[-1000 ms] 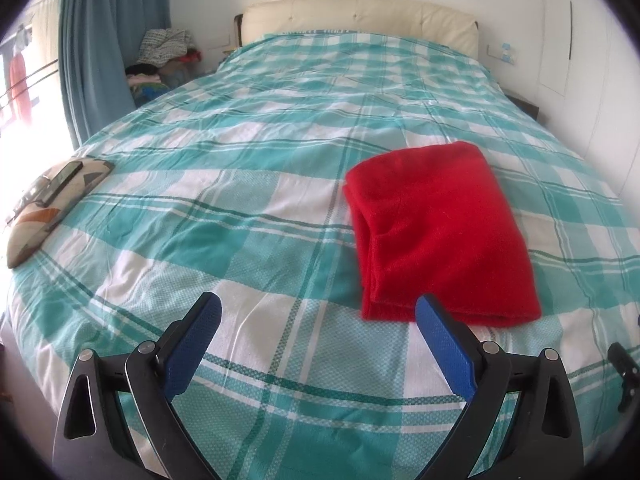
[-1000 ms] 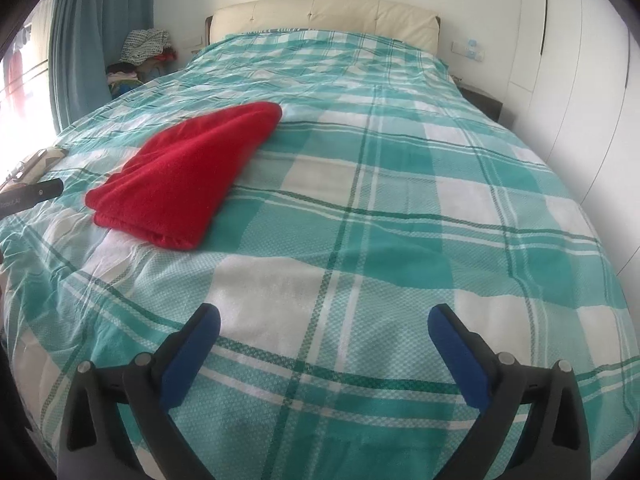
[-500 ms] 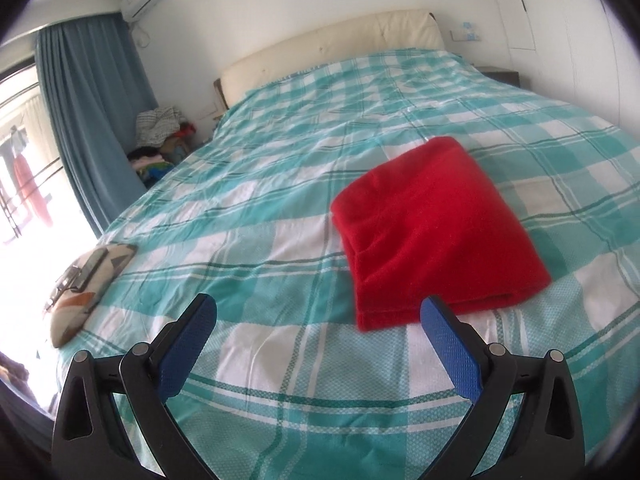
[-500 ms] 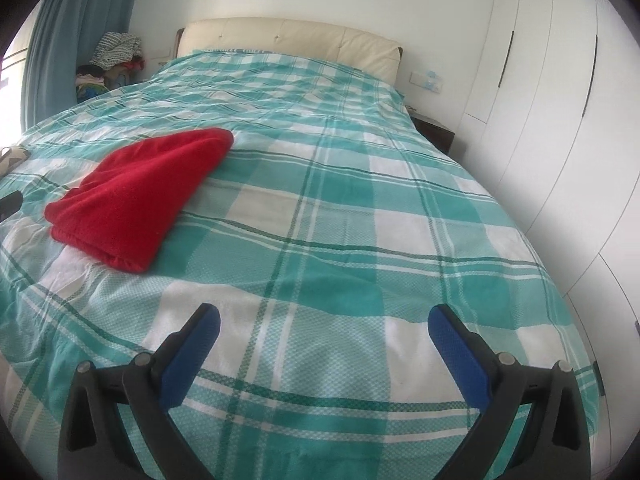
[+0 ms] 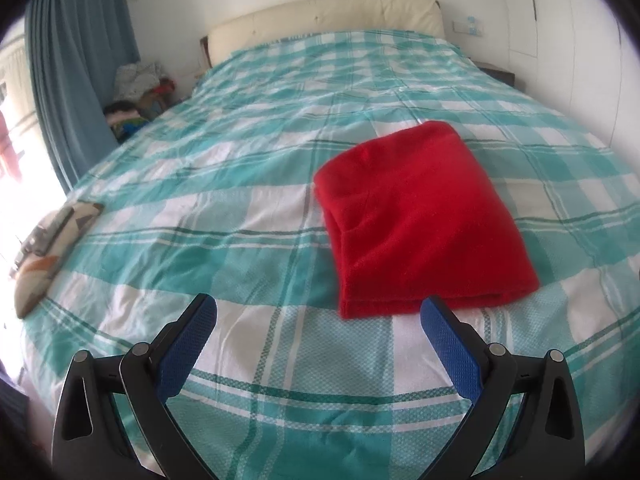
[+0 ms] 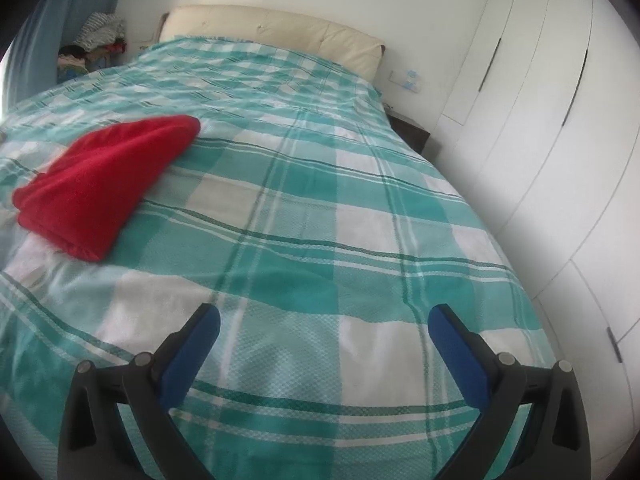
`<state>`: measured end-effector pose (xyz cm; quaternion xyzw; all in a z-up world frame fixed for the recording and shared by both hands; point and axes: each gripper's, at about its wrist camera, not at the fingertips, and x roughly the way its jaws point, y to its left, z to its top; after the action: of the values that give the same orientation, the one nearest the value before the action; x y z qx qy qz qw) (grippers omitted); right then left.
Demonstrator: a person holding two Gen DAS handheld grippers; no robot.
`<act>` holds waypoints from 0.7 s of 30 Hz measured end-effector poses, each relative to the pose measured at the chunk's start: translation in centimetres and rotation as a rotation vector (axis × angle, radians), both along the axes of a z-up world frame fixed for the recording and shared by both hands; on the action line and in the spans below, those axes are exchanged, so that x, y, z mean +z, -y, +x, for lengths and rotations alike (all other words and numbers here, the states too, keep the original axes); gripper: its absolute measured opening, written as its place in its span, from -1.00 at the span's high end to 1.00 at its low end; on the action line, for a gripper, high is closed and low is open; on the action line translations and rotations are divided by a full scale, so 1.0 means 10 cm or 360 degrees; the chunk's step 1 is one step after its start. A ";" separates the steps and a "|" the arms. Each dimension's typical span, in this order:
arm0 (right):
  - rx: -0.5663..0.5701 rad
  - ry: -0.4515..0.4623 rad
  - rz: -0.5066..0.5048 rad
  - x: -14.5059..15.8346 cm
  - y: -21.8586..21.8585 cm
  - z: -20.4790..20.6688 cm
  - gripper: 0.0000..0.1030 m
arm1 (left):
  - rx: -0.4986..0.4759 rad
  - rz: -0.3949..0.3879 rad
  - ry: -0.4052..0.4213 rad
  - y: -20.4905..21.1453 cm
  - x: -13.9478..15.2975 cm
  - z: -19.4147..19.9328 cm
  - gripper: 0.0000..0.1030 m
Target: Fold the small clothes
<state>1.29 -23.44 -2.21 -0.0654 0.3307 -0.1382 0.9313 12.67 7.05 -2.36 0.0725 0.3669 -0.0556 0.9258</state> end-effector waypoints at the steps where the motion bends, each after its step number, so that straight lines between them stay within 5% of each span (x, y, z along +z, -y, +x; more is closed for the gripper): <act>1: 0.0071 0.0042 0.0100 0.05 0.00 -0.01 -0.99 | 0.0004 -0.0117 -0.0064 -0.10 0.02 0.12 -0.98; 5: 0.0365 0.0077 0.0522 0.22 -0.04 0.30 -0.99 | -0.0042 -0.0587 -0.0367 -0.41 -0.03 0.74 -0.98; 9: 0.0631 -0.0034 0.0982 0.17 -0.17 0.94 -0.99 | -0.0132 -0.0752 -0.0548 -0.33 -0.28 1.19 -0.98; 11: 0.0682 -0.0142 0.1095 -0.02 -0.29 1.29 -0.99 | -0.0153 -0.0792 -0.0616 -0.24 -0.44 1.33 -0.97; 17: 0.0584 -0.0366 0.1094 -0.42 -0.51 1.96 -0.99 | -0.0119 -0.0657 -0.0641 -0.13 -0.66 1.52 -0.97; 21: 0.0443 -0.0459 0.1369 -0.66 -0.38 2.26 -0.94 | -0.0147 -0.0700 -0.0625 -0.16 -0.68 1.60 -0.91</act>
<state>23.88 -19.65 -8.80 0.2639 0.4720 0.1477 0.8281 28.70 8.66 -9.11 -0.1255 0.5144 -0.1887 0.8271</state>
